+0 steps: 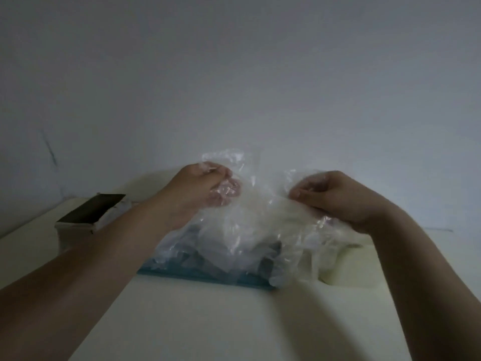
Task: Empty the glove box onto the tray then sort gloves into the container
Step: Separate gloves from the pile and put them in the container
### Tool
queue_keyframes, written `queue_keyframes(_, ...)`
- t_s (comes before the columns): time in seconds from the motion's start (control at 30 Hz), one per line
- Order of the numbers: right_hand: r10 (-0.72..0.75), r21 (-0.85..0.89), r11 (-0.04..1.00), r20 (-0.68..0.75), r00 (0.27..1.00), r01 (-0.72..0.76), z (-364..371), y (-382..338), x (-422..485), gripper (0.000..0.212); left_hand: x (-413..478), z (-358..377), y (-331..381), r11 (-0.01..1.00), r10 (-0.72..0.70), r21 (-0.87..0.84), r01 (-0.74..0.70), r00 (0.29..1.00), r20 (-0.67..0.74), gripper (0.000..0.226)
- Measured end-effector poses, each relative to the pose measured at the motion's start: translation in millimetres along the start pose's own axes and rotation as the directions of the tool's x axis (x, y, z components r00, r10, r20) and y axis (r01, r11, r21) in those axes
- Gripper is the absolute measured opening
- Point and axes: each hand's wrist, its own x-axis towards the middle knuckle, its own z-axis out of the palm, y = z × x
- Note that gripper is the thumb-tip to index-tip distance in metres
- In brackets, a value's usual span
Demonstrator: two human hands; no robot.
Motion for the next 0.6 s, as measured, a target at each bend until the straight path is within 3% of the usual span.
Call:
queue_keyframes(0.13, 0.155, -0.296, 0.937, -0.114, 0.981, -0.182, -61, 17, 7, 0.018, 1, 16, 8, 0.996, -0.028, -0.077, 0.041, 0.986, 0.164, 0.013)
queue_keyframes(0.27, 0.202, -0.384, 0.885, -0.193, 0.96, -0.264, -87, 46, 24, 0.018, -6, 25, 27, 0.988, 0.006, -0.145, 0.054, 0.922, 0.386, 0.019)
queue_keyframes(0.47, 0.207, -0.505, 0.818, -0.192, 0.959, -0.277, -73, 76, 52, 0.013, 4, 59, 42, 0.984, 0.022, -0.168, 0.058, 0.898, 0.44, 0.014)
queue_keyframes(0.6, 0.078, -0.558, 0.801, -0.263, 0.962, -0.218, -82, 74, 64, 0.022, 32, 107, 39, 0.995, -0.034, -0.077, 0.067, 0.93, 0.365, 0.009)
